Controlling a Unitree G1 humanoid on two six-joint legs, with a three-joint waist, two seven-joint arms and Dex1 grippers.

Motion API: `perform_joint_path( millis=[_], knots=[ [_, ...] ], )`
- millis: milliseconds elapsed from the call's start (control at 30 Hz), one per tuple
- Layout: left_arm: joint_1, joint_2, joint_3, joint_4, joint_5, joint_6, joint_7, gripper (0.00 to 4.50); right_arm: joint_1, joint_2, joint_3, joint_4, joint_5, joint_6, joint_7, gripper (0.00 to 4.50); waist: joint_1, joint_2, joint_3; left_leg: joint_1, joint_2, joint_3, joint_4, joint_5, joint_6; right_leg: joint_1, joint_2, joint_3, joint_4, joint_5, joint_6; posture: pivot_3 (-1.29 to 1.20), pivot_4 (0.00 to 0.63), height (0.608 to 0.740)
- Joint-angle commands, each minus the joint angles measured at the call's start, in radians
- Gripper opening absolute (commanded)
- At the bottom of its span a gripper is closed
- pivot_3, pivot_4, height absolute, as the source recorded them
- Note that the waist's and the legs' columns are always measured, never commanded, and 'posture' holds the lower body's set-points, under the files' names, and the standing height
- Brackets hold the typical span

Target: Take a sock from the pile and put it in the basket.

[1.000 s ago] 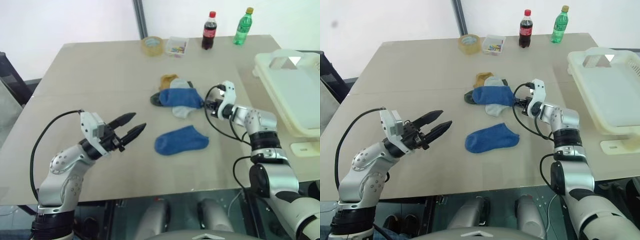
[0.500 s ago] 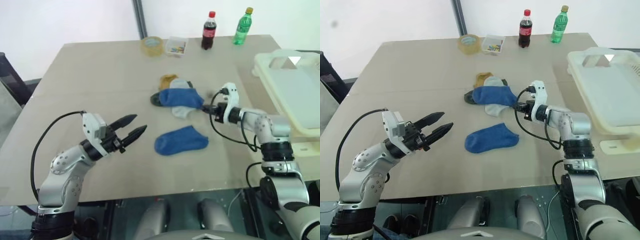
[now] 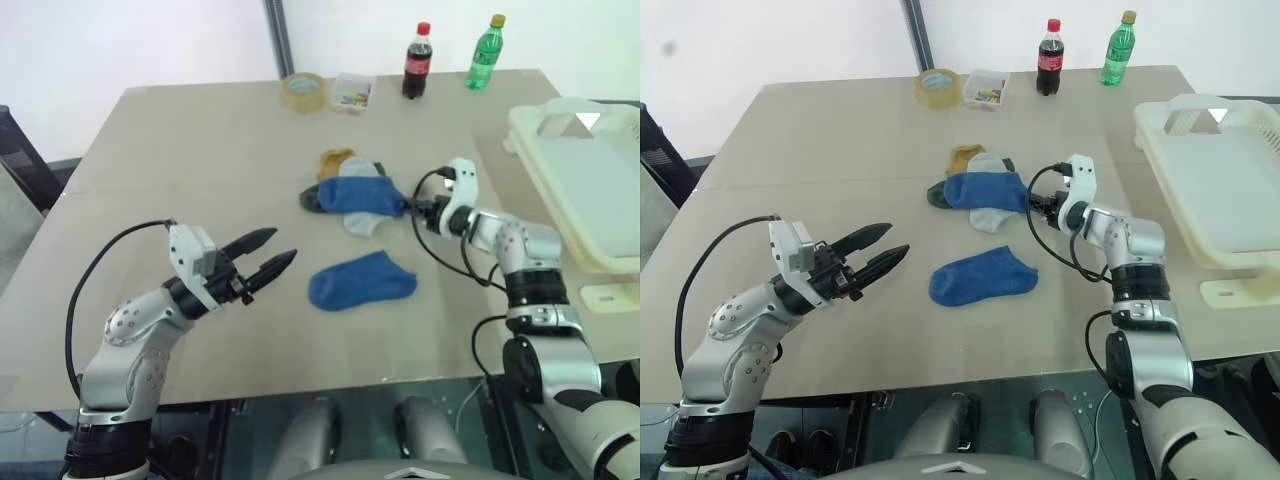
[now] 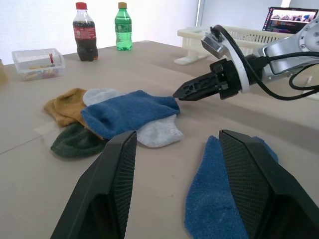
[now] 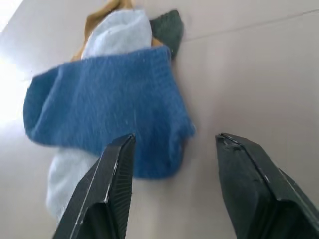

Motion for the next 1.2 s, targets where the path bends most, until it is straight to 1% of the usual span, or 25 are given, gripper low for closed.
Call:
perform_joint_path(
  millis=[33, 133, 167, 200, 233, 333, 367, 533, 600, 667, 800, 933, 1033, 1100, 1200],
  knots=[
    [0.005, 0.007, 0.008, -0.025, -0.003, -0.014, -0.001, 2.87, -0.054, 0.007, -0.023, 0.085, -0.011, -0.08, -0.006, 2.71, 0.001, 0.0, 0.0, 0.0, 0.0, 0.0, 0.0, 0.0, 0.0, 0.0, 0.0, 0.0, 0.0, 0.0, 0.0, 0.0, 0.15, 0.74],
    [0.014, 0.007, 0.012, -0.032, -0.002, -0.015, 0.002, 2.87, -0.064, 0.009, -0.018, 0.126, -0.02, -0.108, 0.002, 2.71, 0.001, 0.0, 0.0, 0.0, 0.0, 0.0, 0.0, 0.0, 0.0, 0.0, 0.0, 0.0, 0.0, 0.0, 0.0, 0.0, 0.15, 0.74],
    [0.017, 0.007, 0.013, -0.034, -0.002, -0.015, 0.003, 2.87, -0.064, 0.008, -0.018, 0.133, -0.02, -0.115, 0.006, 2.33, 0.001, 0.0, 0.0, 0.0, 0.0, 0.0, 0.0, 0.0, 0.0, 0.0, 0.0, 0.0, 0.0, 0.0, 0.0, 0.0, 0.15, 0.74],
    [0.018, 0.007, 0.013, -0.036, -0.002, -0.015, 0.004, 2.87, -0.064, 0.007, -0.02, 0.138, -0.02, -0.121, 0.004, 2.17, 0.001, 0.0, 0.0, 0.0, 0.0, 0.0, 0.0, 0.0, 0.0, 0.0, 0.0, 0.0, 0.0, 0.0, 0.0, 0.0, 0.15, 0.74],
    [0.019, 0.007, 0.014, -0.036, -0.003, -0.015, 0.005, 2.87, -0.064, 0.006, -0.021, 0.141, -0.02, -0.126, 0.005, 1.84, 0.0, 0.0, 0.0, 0.0, 0.0, 0.0, 0.0, 0.0, 0.0, 0.0, 0.0, 0.0, 0.0, 0.0, 0.0, 0.0, 0.15, 0.74],
    [0.023, 0.007, 0.015, -0.039, -0.003, -0.014, 0.007, 2.87, -0.06, 0.002, -0.02, 0.136, -0.019, -0.125, 0.016, 0.4, -0.001, 0.0, 0.0, 0.0, 0.0, 0.0, 0.0, 0.0, 0.0, 0.0, 0.0, 0.0, 0.0, 0.0, 0.0, 0.0, 0.15, 0.74],
    [0.024, 0.007, 0.014, -0.04, -0.004, -0.013, 0.007, 2.87, -0.058, 0.001, -0.018, 0.131, -0.019, -0.121, 0.02, 0.03, -0.001, 0.0, 0.0, 0.0, 0.0, 0.0, 0.0, 0.0, 0.0, 0.0, 0.0, 0.0, 0.0, 0.0, 0.0, 0.0, 0.15, 0.74],
    [0.018, 0.008, 0.008, -0.035, -0.004, -0.011, 0.004, 2.87, -0.04, -0.002, 0.008, 0.069, -0.023, -0.098, 0.049, 0.03, -0.001, 0.0, 0.0, 0.0, 0.0, 0.0, 0.0, 0.0, 0.0, 0.0, 0.0, 0.0, 0.0, 0.0, 0.0, 0.0, 0.15, 0.74],
    [0.017, 0.009, 0.008, -0.034, -0.004, -0.011, 0.002, 2.87, -0.018, -0.008, 0.04, 0.003, -0.025, -0.092, 0.088, 0.03, 0.0, 0.0, 0.0, 0.0, 0.0, 0.0, 0.0, 0.0, 0.0, 0.0, 0.0, 0.0, 0.0, 0.0, 0.0, 0.0, 0.15, 0.74],
    [0.019, 0.01, 0.008, -0.036, -0.005, -0.01, 0.0, 2.87, 0.032, -0.024, 0.088, -0.133, 0.025, -0.005, 0.184, 0.03, 0.0, 0.0, 0.0, 0.0, 0.0, 0.0, 0.0, 0.0, 0.0, 0.0, 0.0, 0.0, 0.0, 0.0, 0.0, 0.0, 0.15, 0.74],
    [0.018, 0.011, 0.007, -0.035, -0.004, -0.006, -0.002, 2.87, 0.152, -0.113, 0.222, -0.373, 0.088, 0.16, 0.351, 0.03, 0.003, 0.0, 0.0, -0.001, 0.0, 0.0, 0.0, 0.0, 0.001, 0.0, 0.0, -0.001, -0.001, 0.0, 0.0, 0.0, 0.15, 0.74],
    [0.017, 0.012, 0.004, -0.034, -0.004, -0.004, -0.003, 2.87, 0.213, -0.211, 0.307, -0.482, 0.116, 0.256, 0.442, 0.03, 0.004, 0.0, 0.0, 0.0, 0.0, -0.001, 0.001, -0.002, 0.004, 0.0, -0.001, -0.001, 0.0, 0.0, 0.0, 0.0, 0.15, 0.74],
    [0.014, 0.013, 0.002, -0.032, -0.002, -0.003, -0.005, 2.87, 0.197, -0.221, 0.287, -0.446, 0.086, 0.242, 0.4, 0.03, 0.001, 0.0, 0.0, 0.0, 0.001, -0.001, 0.001, -0.002, 0.004, 0.0, -0.001, -0.001, 0.0, 0.0, 0.0, 0.0, 0.15, 0.74],
    [0.01, 0.012, -0.002, -0.028, 0.0, -0.003, -0.006, 2.87, 0.159, -0.203, 0.243, -0.363, 0.045, 0.191, 0.323, 0.03, 0.001, 0.0, 0.0, 0.0, 0.001, -0.001, 0.001, -0.002, 0.004, 0.0, 0.0, -0.001, 0.0, 0.0, 0.0, 0.0, 0.15, 0.74],
    [0.004, 0.011, -0.009, -0.022, 0.004, -0.004, -0.007, 2.87, 0.091, -0.161, 0.159, -0.224, -0.012, 0.054, 0.177, 0.03, 0.003, 0.0, 0.0, 0.0, 0.001, -0.001, 0.001, 0.0, 0.001, 0.0, 0.0, 0.0, 0.0, 0.0, 0.0, 0.0, 0.15, 0.74]
  ],
)
